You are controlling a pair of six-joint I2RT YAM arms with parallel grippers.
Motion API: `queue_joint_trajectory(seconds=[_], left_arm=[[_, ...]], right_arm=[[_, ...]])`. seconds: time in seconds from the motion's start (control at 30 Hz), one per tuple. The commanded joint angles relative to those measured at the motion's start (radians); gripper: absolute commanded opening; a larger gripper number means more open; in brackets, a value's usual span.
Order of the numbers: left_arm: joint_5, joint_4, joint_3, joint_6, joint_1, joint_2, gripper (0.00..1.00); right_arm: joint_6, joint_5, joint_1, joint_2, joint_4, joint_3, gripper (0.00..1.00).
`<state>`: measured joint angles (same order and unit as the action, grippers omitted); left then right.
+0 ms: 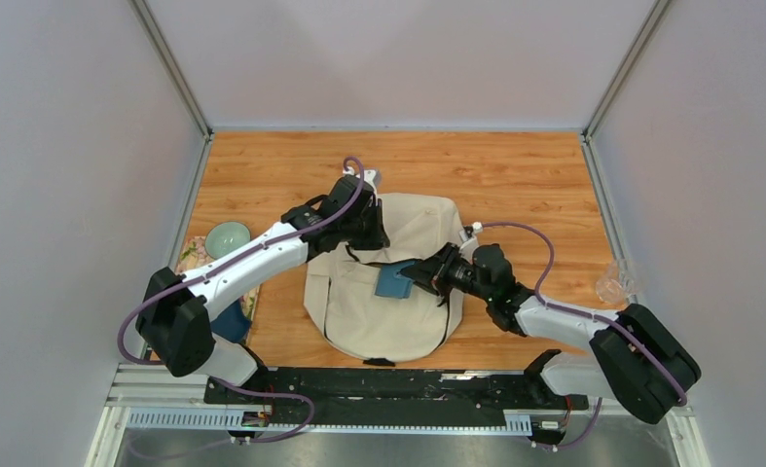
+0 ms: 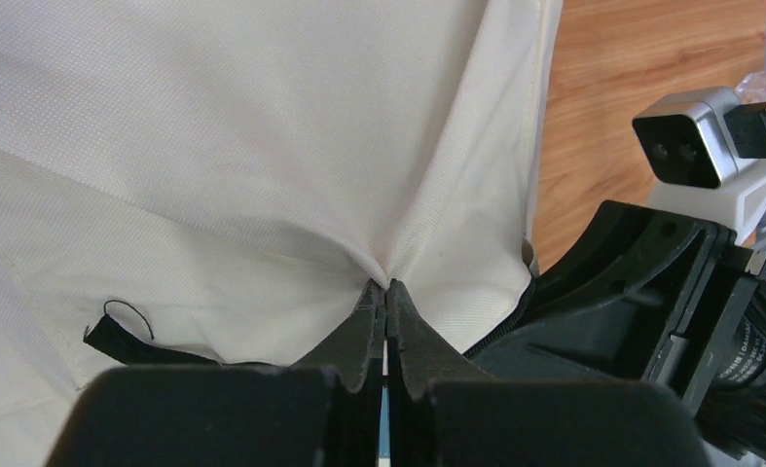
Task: Pack the student bag
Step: Place the personal item in the student bag.
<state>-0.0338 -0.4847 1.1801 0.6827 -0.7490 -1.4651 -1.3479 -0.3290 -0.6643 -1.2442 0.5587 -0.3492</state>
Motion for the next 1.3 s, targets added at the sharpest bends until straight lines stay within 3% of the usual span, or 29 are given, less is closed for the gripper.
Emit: queue_joint_trajectory(seconds=[0.0, 0.33, 0.53, 0.77, 0.97, 1.27], left_arm=[[-0.101, 0.077, -0.017, 0.049, -0.007, 0.065, 0.0], [-0.235, 0.196, -0.06, 0.176, -0.006, 0.057, 0.0], [-0.239, 0.215, -0.082, 0.182, -0.007, 0.048, 0.0], [-0.278, 0.25, -0.097, 0.195, -0.007, 0.014, 0.0], [-0.288, 0.245, -0.076, 0.181, -0.003, -0.003, 0.0], [-0.324, 0.247, -0.083, 0.176, 0.02, 0.006, 0.0]], right_arm=[[0.006, 0.054, 0.075, 0.06, 0.038, 0.003, 0.0], [0.095, -0.011, 0.27, 0.144, -0.112, -0.031, 0.0], [0.141, -0.058, 0.295, 0.175, -0.18, -0.073, 0.0], [0.001, 0.014, 0.281, 0.177, 0.049, 0.064, 0.0], [-0.063, 0.191, 0.157, 0.097, 0.156, 0.059, 0.0], [-0.143, 0.392, 0.095, -0.104, 0.403, 0.01, 0.0]])
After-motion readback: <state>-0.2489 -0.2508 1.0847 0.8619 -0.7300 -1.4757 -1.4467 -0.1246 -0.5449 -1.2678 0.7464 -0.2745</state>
